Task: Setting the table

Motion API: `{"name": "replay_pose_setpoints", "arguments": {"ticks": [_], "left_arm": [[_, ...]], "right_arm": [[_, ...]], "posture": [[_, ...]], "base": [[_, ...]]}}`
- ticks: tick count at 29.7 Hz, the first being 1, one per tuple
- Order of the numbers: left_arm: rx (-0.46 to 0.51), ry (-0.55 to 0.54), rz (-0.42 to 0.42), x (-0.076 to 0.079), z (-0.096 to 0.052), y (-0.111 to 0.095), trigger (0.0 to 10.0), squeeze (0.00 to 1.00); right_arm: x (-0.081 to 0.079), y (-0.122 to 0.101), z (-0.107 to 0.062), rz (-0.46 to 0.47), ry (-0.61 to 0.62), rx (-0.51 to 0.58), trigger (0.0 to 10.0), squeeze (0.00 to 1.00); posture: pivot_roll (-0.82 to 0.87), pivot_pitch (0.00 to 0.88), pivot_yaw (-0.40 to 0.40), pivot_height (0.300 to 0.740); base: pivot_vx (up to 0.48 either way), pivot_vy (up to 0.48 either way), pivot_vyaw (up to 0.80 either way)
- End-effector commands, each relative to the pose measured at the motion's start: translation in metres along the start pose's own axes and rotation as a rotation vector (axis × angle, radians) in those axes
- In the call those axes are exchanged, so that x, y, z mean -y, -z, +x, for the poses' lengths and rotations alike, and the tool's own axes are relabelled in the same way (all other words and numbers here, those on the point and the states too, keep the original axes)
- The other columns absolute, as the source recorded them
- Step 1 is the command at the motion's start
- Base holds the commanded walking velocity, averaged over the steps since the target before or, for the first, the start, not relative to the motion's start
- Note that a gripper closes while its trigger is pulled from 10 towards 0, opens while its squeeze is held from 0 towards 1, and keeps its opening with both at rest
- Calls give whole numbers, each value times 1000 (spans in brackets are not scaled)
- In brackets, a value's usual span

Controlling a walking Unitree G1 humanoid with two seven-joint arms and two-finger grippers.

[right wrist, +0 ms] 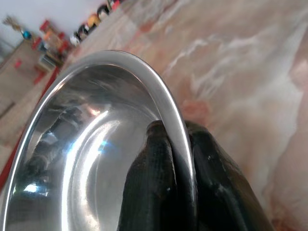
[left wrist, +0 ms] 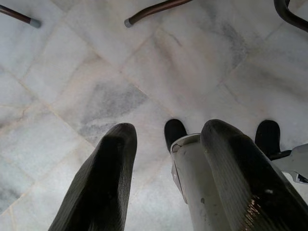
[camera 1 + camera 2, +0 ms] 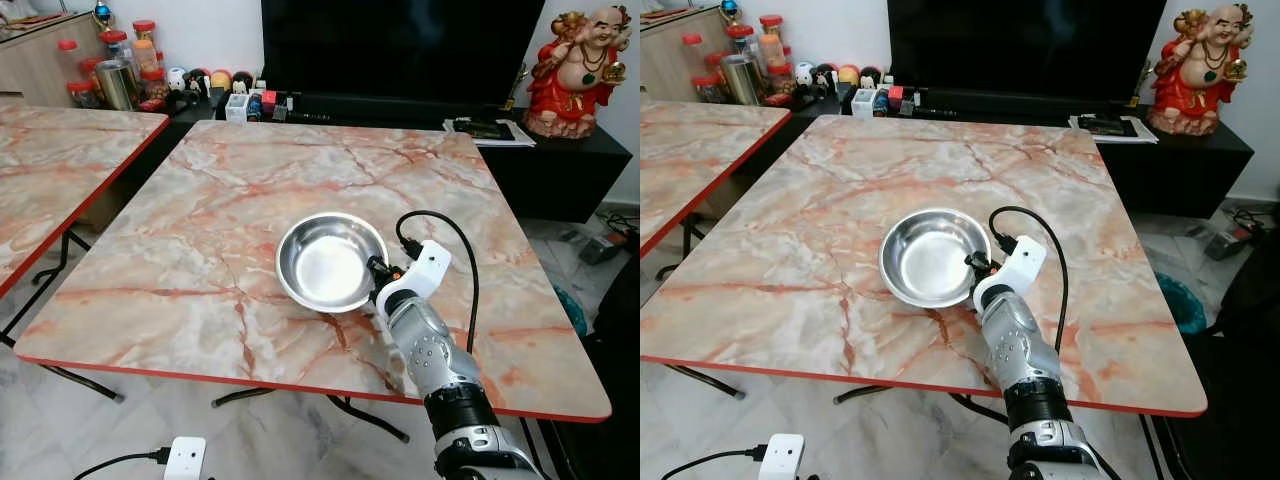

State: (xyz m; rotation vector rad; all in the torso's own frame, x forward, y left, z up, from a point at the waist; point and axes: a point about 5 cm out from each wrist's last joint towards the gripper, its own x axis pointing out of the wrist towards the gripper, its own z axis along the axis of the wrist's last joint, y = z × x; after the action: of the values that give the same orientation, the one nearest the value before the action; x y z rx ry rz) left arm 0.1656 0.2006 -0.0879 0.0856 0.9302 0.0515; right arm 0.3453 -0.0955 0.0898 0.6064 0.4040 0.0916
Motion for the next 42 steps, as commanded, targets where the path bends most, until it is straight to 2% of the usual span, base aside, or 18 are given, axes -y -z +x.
{"name": "replay_pose_setpoints", "arguments": {"ticks": [1, 5, 12, 36, 37, 38, 39, 40, 42], "left_arm": [[-34, 7, -4, 0, -1, 6, 10000, 0], [-38, 7, -6, 1, -1, 7, 10000, 0], [-49, 10, -7, 2, -2, 10, 10000, 0], [-72, 18, -7, 3, -2, 13, 10000, 0], [-72, 18, -7, 3, -2, 13, 10000, 0], [-73, 18, -7, 3, -2, 13, 10000, 0], [-73, 18, -7, 3, -2, 13, 10000, 0], [-73, 18, -7, 3, -2, 13, 10000, 0], [-74, 18, -7, 3, -2, 13, 10000, 0]], "right_arm": [[-3, 6, 2, -39, 5, -58, 10000, 0], [-4, 8, 1, 4, 7, -70, 10000, 0], [-4, 12, 1, -23, 7, -128, 10000, 0], [-1, 21, 1, -25, 25, -187, 10000, 0], [-1, 22, 1, -25, 24, -188, 10000, 118], [-1, 22, 1, -26, 23, -189, 10000, 514], [-1, 22, 1, -26, 23, -189, 10000, 686], [-1, 22, 1, -26, 23, -188, 10000, 824], [-1, 22, 1, -28, 24, -187, 10000, 827]], "posture": [[-48, 0, -31, 740], [-45, 0, -31, 740], [-46, 0, -38, 740], [-47, 0, -37, 740], [-47, 0, -37, 740], [-47, 0, -37, 740], [-46, 0, -38, 740], [-46, 0, -38, 740], [-46, 0, -37, 740]], "base": [[0, 0, 0], [0, 0, 0], [0, 0, 0], [0, 0, 0], [0, 0, 0], [0, 0, 0], [0, 0, 0], [0, 0, 0], [0, 0, 0]]}}
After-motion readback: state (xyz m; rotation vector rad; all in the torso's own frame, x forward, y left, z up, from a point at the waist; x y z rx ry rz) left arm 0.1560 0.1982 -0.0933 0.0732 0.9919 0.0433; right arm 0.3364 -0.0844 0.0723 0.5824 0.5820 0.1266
